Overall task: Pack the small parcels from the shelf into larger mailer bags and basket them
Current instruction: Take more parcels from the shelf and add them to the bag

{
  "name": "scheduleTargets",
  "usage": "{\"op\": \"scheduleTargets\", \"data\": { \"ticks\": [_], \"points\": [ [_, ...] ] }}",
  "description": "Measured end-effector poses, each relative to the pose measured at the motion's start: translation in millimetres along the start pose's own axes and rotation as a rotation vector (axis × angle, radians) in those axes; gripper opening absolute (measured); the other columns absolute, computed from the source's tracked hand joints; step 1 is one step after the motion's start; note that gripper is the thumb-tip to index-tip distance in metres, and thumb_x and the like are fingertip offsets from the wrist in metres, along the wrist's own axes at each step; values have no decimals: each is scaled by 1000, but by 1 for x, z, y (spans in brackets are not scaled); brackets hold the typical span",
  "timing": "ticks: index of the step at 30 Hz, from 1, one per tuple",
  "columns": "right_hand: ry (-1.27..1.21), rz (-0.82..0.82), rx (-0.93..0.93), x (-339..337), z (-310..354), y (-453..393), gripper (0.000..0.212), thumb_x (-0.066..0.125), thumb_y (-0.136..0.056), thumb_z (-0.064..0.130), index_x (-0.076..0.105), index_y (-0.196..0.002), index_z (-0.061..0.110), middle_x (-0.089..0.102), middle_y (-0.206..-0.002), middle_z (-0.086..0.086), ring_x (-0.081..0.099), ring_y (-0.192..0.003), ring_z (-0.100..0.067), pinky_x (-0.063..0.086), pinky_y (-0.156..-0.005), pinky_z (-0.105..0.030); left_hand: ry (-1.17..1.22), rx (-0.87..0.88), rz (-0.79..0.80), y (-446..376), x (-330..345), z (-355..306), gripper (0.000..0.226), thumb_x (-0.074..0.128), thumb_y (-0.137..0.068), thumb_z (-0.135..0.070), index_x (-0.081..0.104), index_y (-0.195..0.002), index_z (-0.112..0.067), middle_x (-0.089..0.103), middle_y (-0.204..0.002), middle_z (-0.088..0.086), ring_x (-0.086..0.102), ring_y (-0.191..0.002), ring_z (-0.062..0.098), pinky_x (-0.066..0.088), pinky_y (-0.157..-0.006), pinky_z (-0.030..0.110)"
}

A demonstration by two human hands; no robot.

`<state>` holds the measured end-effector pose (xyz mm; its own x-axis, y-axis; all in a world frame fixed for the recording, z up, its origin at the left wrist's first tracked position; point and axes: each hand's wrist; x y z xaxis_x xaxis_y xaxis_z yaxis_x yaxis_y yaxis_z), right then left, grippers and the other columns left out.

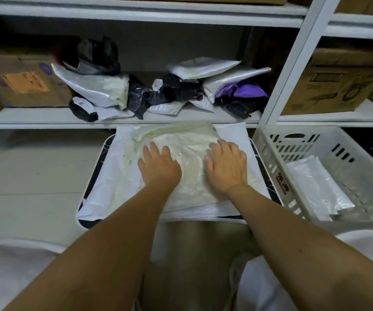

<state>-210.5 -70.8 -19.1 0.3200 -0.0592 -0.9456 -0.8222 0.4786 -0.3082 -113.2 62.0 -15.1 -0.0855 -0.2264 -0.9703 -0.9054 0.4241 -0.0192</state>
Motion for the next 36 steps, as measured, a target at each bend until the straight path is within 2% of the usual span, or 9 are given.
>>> {"op": "scheduleTargets", "data": {
  "ticks": [2,5,17,24,27,29,31,33,36],
  "points": [
    [25,111,-79,5,6,-16,50,24,-101,46,26,-150,32,16,-161,-2,10,-147,-25,10,-116,-49,-95,71,16,-8,13,-3,57,23,-100,-43,11,-153,-23,-5,-161,9,-8,-148,30,6,-117,52],
    [77,253,-134,28,8,-36,55,13,-100,54,3,-153,42,-10,-163,3,-15,-148,-25,-5,-115,-60,-160,139,21,-21,30,-10,59,10,-100,-49,-5,-153,-29,-16,-160,7,-17,-146,30,-2,-116,57],
    [82,456,22,112,-12,7,68,-5,-85,73,-26,-144,46,-25,-159,1,-20,-146,-33,-7,-112,-65,-228,153,105,-12,100,0,61,0,-96,-54,-22,-149,-32,-25,-157,7,-24,-143,35,-7,-109,66],
    [32,496,14,114,-13,12,65,3,-91,70,-13,-149,46,-14,-162,0,-10,-148,-34,-3,-113,-62,-166,133,187,-3,118,9,62,5,-96,-57,-13,-151,-34,-21,-159,4,-20,-145,32,-4,-109,67],
    [120,461,3,109,-9,6,61,9,-95,62,11,-151,40,17,-161,-6,23,-142,-38,14,-111,-58,-239,129,224,-6,109,1,63,9,-97,-54,-4,-153,-27,-6,-161,13,-1,-147,37,5,-111,63],
    [197,308,-15,105,-4,-5,59,10,-95,53,42,-136,25,58,-129,-11,57,-109,-36,28,-96,-50,-275,129,156,-14,97,-10,60,18,-99,-47,15,-151,-17,27,-153,20,29,-137,38,20,-105,55],
    [236,101,-2,103,-1,-23,50,20,-95,47,52,-119,17,69,-91,-6,63,-80,-30,31,-86,-44,-247,142,17,-29,82,-19,49,28,-97,-35,32,-141,-12,55,-129,15,48,-117,33,29,-97,47],
    [212,14,19,98,-1,-44,40,36,-96,44,53,-119,16,67,-93,-6,60,-86,-28,32,-85,-42,-245,194,-96,-48,72,-20,45,33,-93,-30,39,-135,-13,53,-125,12,45,-115,31,32,-95,46],
    [137,77,-83,92,0,-68,51,42,-94,48,40,-139,24,44,-139,-11,38,-129,-29,23,-104,-52,-322,223,-33,-66,74,-9,58,25,-96,-47,15,-149,-27,16,-155,15,11,-143,38,13,-109,63]
  ]
}}
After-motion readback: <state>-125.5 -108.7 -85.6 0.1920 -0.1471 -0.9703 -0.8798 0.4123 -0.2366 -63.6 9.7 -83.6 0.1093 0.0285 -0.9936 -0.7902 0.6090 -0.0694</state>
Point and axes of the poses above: each hand's wrist, its own y-axis away from the middle knuckle, its own x-axis out of the palm, z = x × y
